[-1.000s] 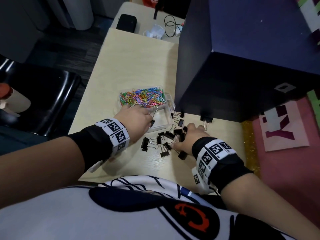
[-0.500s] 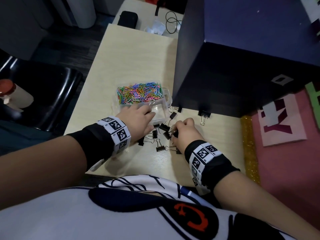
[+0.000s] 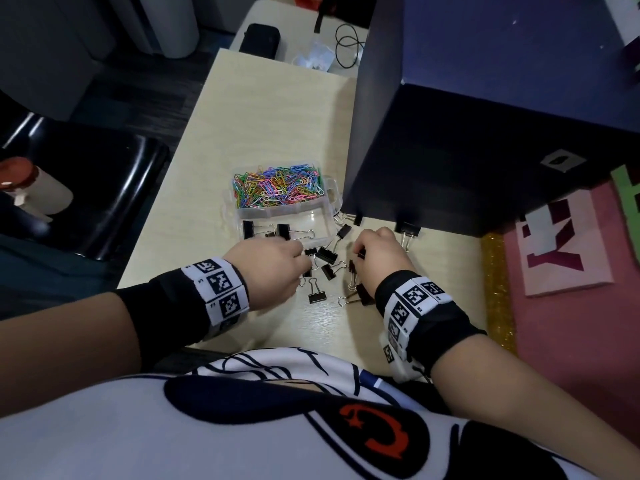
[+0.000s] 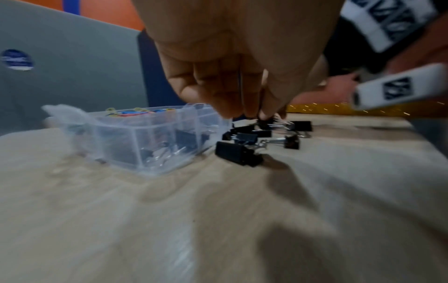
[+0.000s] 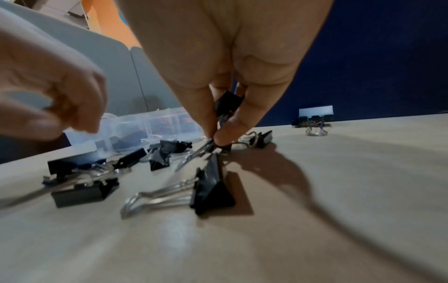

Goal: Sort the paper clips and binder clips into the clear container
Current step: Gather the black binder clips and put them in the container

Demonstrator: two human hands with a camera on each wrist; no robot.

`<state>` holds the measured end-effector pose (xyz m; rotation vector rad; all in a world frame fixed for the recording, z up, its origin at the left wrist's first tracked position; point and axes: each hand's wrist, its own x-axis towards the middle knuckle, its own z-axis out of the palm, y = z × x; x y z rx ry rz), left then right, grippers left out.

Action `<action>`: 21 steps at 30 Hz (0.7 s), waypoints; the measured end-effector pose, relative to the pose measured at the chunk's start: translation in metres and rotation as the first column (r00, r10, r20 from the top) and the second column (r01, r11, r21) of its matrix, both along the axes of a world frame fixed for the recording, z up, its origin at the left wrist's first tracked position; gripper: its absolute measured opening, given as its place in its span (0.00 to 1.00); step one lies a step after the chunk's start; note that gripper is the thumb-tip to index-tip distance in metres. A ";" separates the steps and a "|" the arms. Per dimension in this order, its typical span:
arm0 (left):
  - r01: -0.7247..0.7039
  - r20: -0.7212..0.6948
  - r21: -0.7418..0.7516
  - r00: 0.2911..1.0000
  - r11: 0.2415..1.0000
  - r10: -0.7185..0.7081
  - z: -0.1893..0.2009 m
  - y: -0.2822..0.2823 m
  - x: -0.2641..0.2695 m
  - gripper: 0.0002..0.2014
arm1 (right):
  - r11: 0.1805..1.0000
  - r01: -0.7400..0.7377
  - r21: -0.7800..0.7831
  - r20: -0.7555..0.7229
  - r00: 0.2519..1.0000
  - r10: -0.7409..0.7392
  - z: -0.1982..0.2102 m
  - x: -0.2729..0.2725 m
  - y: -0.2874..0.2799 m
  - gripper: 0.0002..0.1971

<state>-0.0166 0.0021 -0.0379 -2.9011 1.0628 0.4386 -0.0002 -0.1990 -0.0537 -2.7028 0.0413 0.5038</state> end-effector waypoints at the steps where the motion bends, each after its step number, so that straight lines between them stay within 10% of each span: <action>1: -0.010 -0.055 0.102 0.998 0.995 0.016 0.000 -0.002 -0.002 0.13 | 1.000 0.002 0.010 0.004 1.000 -0.002 0.002 0.002 0.001 0.05; 6: -0.038 -0.117 0.315 0.990 0.948 0.079 -0.005 -0.003 -0.003 0.11 | 0.997 -0.017 0.077 0.043 0.999 0.014 0.019 0.009 0.012 0.08; 14: -0.069 -0.193 0.264 0.973 0.962 0.123 -0.003 0.001 0.000 0.11 | 0.962 -0.077 0.263 0.160 0.987 0.035 0.038 0.014 0.043 0.18; 21: -0.233 -0.043 -0.003 0.972 0.972 0.233 0.022 0.009 0.022 0.20 | 0.963 -0.108 -0.246 -0.302 0.953 0.029 0.044 0.016 0.015 0.33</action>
